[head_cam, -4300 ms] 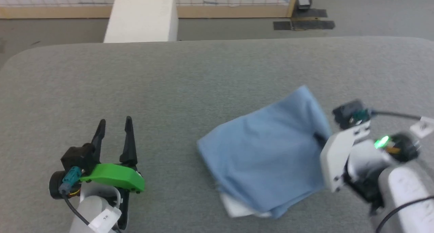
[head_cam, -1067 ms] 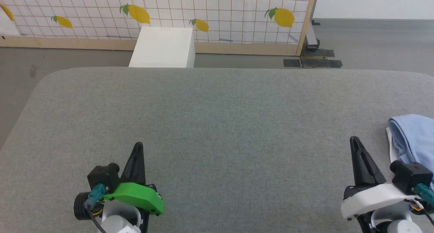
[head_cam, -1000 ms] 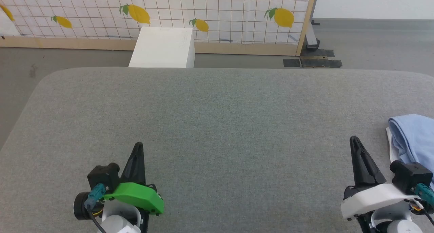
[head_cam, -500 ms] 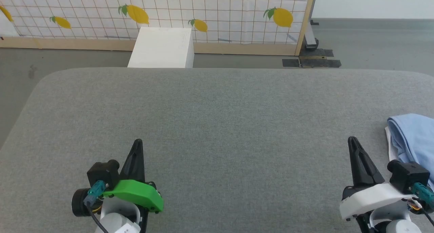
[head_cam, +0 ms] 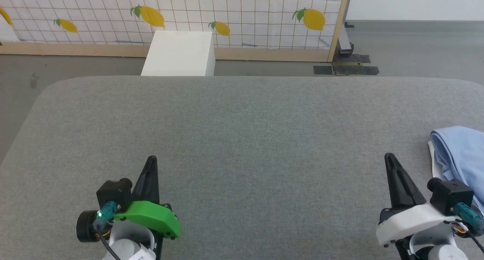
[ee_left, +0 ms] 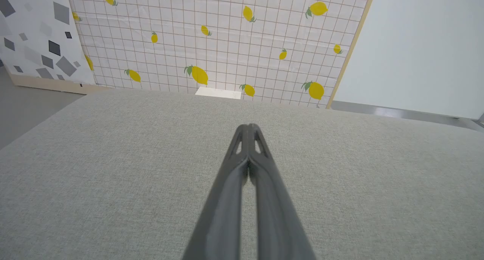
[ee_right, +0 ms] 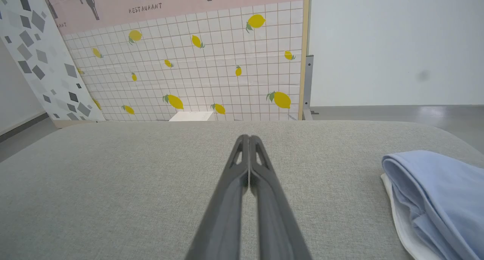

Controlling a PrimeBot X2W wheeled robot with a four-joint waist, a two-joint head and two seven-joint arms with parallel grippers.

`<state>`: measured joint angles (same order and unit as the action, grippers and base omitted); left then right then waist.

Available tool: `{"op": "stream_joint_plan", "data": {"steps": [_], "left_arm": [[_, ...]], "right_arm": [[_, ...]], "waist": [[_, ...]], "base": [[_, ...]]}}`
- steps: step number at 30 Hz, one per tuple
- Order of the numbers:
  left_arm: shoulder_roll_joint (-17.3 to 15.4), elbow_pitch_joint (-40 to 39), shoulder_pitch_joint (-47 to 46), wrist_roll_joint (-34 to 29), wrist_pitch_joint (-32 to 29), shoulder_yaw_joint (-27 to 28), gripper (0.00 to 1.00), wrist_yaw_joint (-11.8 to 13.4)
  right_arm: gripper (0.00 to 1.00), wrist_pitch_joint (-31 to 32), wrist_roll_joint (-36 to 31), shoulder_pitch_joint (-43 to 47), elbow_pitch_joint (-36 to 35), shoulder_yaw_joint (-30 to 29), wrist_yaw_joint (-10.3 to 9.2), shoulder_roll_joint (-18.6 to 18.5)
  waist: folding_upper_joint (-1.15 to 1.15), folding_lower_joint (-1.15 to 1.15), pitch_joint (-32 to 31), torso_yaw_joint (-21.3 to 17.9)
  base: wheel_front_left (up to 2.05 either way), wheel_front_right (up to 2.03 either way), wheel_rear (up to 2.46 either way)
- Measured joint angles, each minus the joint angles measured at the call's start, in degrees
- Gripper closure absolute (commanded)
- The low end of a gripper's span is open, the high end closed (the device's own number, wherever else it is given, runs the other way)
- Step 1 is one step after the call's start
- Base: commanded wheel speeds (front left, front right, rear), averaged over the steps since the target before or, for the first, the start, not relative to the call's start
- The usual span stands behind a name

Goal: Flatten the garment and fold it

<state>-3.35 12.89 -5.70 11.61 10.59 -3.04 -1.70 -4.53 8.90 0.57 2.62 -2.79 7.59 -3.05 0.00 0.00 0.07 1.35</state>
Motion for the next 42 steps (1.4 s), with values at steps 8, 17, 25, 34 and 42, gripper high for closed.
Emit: {"op": "stream_joint_plan", "data": {"steps": [8,17,25,34,42], "left_arm": [[0.0,-1.0,0.3,-0.6,-0.9,0.2,1.0,0.2],[0.0,-2.3,0.9,-2.2,-2.0,0.5,1.0,0.3],[0.0,-3.4,1.1,-3.1,-2.9,0.7,1.0,0.3],[0.0,-4.6,1.6,-3.8,-4.0,0.9,1.0,0.5],[0.0,-5.8,2.2,-5.1,-4.7,1.2,1.0,0.6]], "right_arm": [[1.0,0.5,-0.9,0.0,-0.2,0.3,0.0,0.0],[1.0,0.8,-1.7,0.0,-0.5,0.5,0.0,0.0],[1.0,1.1,-2.2,0.0,-0.7,0.7,0.0,0.0],[1.0,1.6,-3.0,0.0,-0.9,1.0,0.0,0.0],[1.0,2.0,-4.0,0.0,-1.2,1.2,0.0,0.0]], "waist": [[0.0,0.0,0.0,-0.1],[0.0,0.0,0.0,-0.2],[0.0,0.0,0.0,-0.4],[0.0,0.0,0.0,-0.5],[0.0,0.0,0.0,-0.6]], "base": [[0.0,0.0,0.0],[0.0,0.0,0.0],[0.0,0.0,0.0],[0.0,0.0,0.0],[0.0,0.0,0.0]]}}
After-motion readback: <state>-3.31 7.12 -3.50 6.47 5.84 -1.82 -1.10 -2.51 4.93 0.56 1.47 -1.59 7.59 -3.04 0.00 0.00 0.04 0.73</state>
